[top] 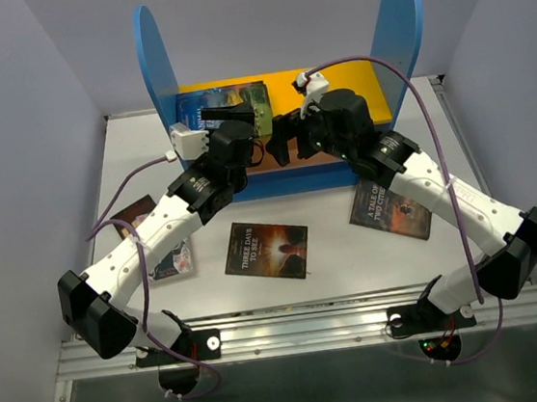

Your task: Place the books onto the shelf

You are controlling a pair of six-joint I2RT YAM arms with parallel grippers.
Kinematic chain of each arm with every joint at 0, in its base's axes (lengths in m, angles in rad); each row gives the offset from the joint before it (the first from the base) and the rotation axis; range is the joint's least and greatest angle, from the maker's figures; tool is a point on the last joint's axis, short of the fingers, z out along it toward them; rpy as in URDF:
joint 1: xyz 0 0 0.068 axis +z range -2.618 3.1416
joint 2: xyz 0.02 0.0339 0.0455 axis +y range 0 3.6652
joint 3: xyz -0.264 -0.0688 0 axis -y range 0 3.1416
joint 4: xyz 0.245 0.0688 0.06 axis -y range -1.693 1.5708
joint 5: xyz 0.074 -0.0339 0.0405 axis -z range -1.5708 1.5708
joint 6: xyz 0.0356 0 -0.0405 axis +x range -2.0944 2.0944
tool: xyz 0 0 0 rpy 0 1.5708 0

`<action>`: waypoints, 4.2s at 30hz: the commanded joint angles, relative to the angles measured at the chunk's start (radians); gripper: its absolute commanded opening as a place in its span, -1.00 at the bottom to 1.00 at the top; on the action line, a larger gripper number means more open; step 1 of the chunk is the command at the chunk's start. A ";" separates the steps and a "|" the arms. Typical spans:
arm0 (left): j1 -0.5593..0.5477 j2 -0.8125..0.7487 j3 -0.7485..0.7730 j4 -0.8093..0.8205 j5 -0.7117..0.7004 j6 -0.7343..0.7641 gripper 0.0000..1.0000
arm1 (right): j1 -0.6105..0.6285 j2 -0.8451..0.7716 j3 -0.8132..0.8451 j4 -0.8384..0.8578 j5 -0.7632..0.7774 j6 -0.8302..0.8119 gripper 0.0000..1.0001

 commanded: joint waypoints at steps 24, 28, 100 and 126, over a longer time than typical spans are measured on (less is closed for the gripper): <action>0.065 -0.065 -0.067 0.118 0.101 0.146 0.94 | -0.006 0.219 0.253 0.007 -0.164 -0.197 0.13; 0.070 -0.074 -0.074 0.122 0.125 0.180 0.94 | -0.006 0.228 0.256 0.028 -0.175 -0.187 0.06; 0.298 -0.261 -0.209 0.050 0.292 0.534 -1.00 | -0.006 0.205 0.236 0.047 -0.126 -0.199 0.16; 0.340 -0.325 -0.247 0.055 0.349 0.530 -1.00 | -0.006 0.297 0.323 0.073 -0.082 -0.271 0.05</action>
